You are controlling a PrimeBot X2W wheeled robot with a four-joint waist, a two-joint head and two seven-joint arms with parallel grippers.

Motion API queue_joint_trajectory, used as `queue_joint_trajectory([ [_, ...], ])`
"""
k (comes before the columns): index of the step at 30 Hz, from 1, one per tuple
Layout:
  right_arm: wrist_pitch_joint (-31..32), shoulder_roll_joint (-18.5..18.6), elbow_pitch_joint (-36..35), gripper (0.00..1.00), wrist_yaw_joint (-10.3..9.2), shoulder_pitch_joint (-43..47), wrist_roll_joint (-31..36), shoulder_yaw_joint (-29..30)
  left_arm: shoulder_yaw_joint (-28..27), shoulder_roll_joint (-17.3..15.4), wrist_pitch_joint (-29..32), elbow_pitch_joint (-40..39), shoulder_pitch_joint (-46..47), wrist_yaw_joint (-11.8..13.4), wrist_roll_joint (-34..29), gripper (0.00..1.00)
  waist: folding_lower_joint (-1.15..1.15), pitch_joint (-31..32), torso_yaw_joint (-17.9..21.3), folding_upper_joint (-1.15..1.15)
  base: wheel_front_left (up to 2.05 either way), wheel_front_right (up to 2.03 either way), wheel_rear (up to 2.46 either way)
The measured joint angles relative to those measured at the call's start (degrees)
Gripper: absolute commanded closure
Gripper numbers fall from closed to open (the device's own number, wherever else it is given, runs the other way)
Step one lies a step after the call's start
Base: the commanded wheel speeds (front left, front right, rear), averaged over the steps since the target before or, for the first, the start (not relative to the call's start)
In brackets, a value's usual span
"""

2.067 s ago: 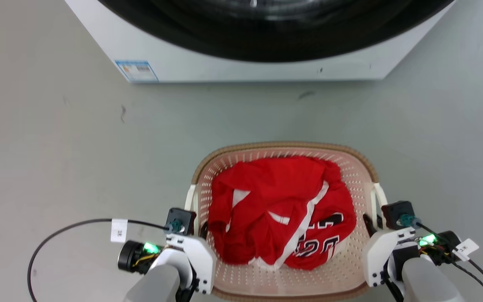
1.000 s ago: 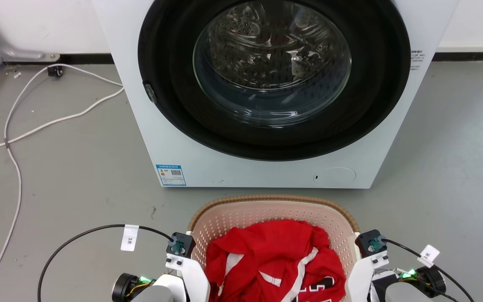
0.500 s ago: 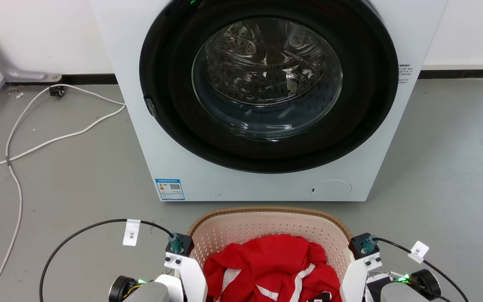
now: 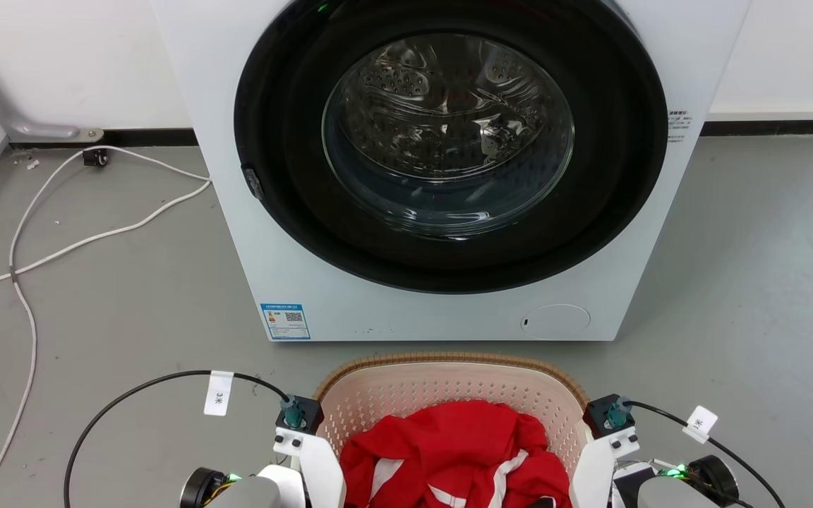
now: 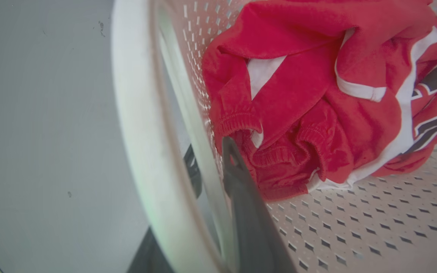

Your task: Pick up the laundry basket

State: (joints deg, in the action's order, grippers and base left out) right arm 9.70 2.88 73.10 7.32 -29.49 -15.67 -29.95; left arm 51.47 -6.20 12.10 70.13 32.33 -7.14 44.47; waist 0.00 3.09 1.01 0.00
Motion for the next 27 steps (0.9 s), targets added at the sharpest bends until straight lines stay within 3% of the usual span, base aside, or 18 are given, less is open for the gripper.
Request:
queue_joint_trajectory([
  [27,-0.04,0.01,0.53,1.0,-0.01,-0.73,-2.87,-2.74,4.76,-0.55,-0.77,0.24,0.58,0.0,4.94,1.0,0.0,-0.29,0.39,0.0,0.0,0.0,0.0],
])
